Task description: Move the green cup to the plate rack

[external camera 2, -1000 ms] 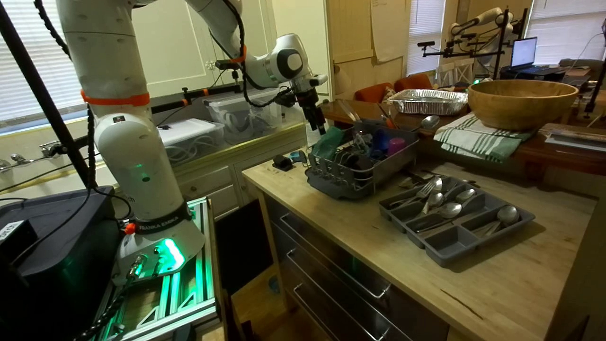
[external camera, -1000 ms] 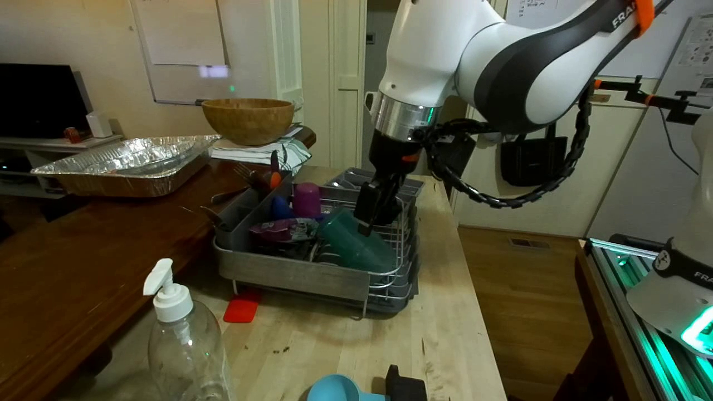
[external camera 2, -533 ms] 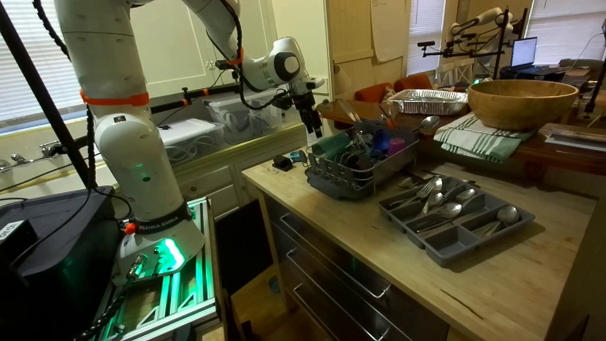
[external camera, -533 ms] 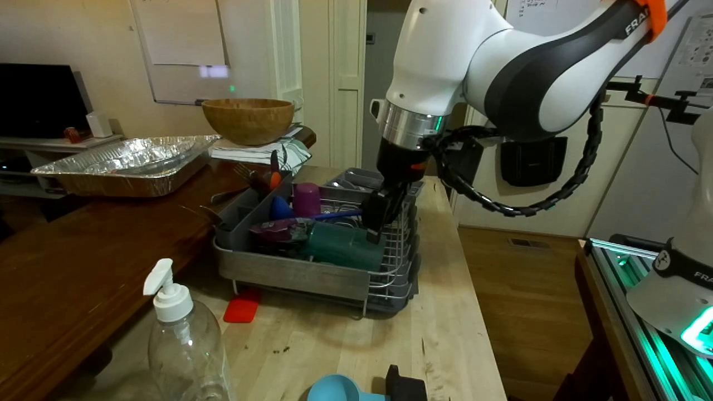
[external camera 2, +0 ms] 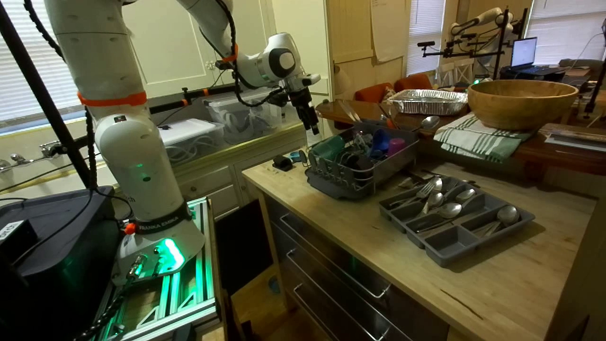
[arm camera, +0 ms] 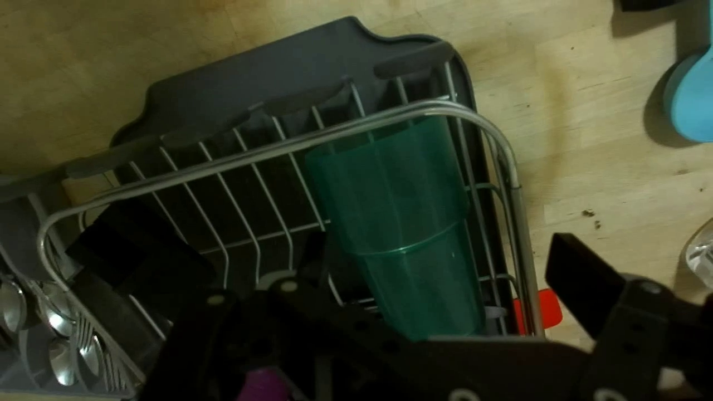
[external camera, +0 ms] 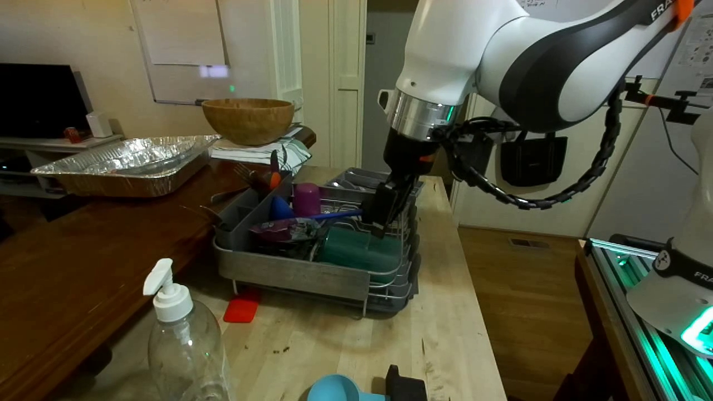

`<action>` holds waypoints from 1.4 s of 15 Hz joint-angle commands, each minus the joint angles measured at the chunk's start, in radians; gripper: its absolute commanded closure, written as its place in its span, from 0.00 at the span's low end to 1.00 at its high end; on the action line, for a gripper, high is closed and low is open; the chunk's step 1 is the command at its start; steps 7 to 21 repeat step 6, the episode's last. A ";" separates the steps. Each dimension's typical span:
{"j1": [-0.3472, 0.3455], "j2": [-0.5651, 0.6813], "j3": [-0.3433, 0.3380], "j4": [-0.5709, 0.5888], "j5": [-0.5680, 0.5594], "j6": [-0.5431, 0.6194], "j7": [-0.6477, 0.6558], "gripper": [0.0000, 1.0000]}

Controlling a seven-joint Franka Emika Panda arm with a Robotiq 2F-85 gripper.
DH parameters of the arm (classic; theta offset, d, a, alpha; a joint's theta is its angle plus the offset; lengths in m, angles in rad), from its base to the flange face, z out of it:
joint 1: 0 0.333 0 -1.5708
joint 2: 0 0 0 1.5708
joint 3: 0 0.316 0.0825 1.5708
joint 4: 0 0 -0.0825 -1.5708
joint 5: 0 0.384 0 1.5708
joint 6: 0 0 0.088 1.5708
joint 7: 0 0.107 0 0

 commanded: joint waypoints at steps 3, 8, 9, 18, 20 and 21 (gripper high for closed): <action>-0.003 -0.009 0.008 -0.015 0.038 -0.001 -0.015 0.00; -0.003 -0.009 0.009 -0.018 0.046 -0.001 -0.016 0.00; -0.003 -0.009 0.009 -0.018 0.046 -0.001 -0.016 0.00; -0.003 -0.009 0.009 -0.018 0.046 -0.001 -0.016 0.00; -0.003 -0.009 0.009 -0.018 0.046 -0.001 -0.016 0.00; -0.003 -0.009 0.009 -0.018 0.046 -0.001 -0.016 0.00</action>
